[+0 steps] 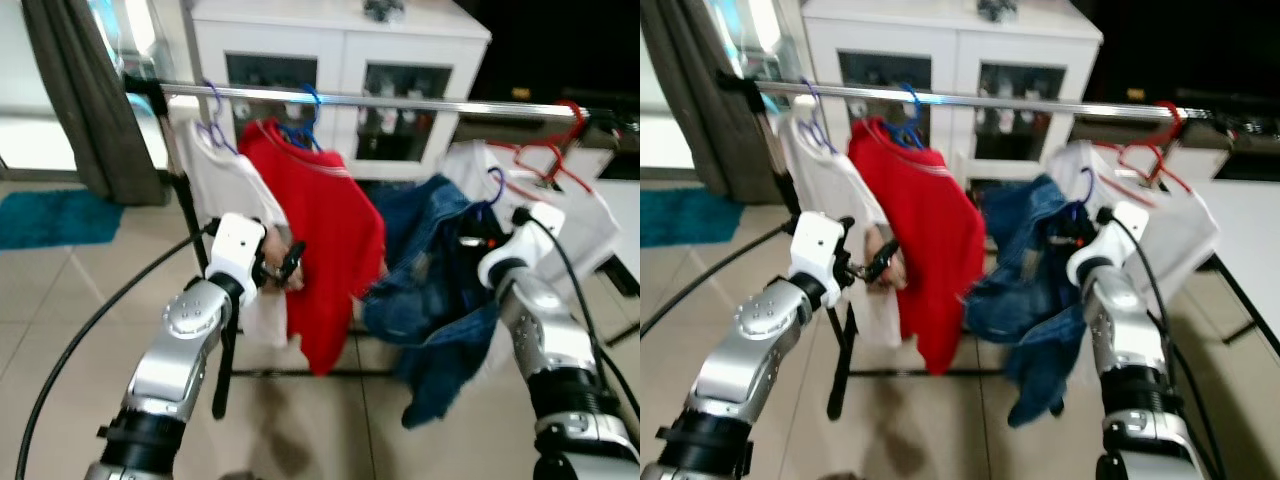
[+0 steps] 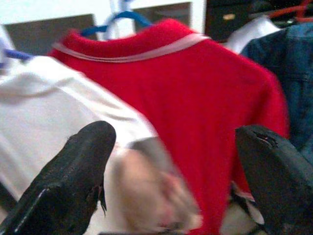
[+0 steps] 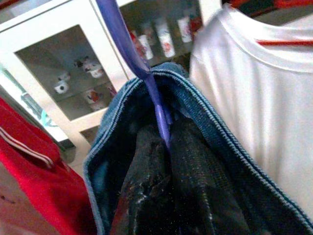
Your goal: Hang hanger
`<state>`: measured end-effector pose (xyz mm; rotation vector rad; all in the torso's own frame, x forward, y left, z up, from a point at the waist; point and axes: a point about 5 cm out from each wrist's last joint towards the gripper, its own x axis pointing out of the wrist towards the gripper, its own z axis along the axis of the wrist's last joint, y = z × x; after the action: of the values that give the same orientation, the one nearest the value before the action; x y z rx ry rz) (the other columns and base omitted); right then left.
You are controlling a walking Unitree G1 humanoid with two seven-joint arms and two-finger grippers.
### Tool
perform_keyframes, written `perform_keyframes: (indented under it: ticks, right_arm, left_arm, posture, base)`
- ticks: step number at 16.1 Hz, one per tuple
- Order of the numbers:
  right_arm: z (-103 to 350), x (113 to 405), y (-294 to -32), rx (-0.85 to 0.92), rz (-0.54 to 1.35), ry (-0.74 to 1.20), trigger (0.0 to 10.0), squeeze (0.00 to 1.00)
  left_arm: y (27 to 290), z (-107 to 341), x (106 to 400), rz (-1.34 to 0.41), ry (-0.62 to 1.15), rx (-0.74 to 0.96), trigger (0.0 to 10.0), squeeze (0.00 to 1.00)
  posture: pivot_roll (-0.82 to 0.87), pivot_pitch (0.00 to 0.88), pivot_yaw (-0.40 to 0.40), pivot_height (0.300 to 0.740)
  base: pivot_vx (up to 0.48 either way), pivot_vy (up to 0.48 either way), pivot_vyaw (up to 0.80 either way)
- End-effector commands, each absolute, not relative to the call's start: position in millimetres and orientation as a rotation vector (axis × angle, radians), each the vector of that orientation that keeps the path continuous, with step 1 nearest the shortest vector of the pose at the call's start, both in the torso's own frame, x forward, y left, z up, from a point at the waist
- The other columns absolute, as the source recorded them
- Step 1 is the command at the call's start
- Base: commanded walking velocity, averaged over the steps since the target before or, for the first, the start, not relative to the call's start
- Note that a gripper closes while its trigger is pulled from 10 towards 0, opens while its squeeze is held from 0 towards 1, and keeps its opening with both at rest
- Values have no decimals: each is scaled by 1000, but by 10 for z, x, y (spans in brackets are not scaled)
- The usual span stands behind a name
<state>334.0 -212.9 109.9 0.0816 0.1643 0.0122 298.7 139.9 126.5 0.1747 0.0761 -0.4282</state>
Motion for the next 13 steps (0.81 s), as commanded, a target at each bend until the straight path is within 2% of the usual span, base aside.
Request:
perform_keyframes:
  ticks: [1, 9, 13]
  right_arm:
    - [1215, 3402, -2049, 88, 41, 113, 10000, 0]
    - [1309, 3453, -2097, 91, 35, 73, 10000, 0]
    - [1416, 3528, -2107, 62, 60, 47, 10000, 0]
  left_arm:
    - [1464, 1294, 2999, -411, 68, 187, 10000, 0]
    - [1437, 1312, 3007, -432, 59, 201, 10000, 0]
    - [1266, 1441, 2890, -644, -6, 213, 10000, 0]
  posture:
    - [11, 0, -72, 740]
    - [11, 0, -69, 740]
    - [13, 0, -74, 740]
  base:
    - [352, 0, 0]
    - [351, 0, 0]
    - [82, 0, 0]
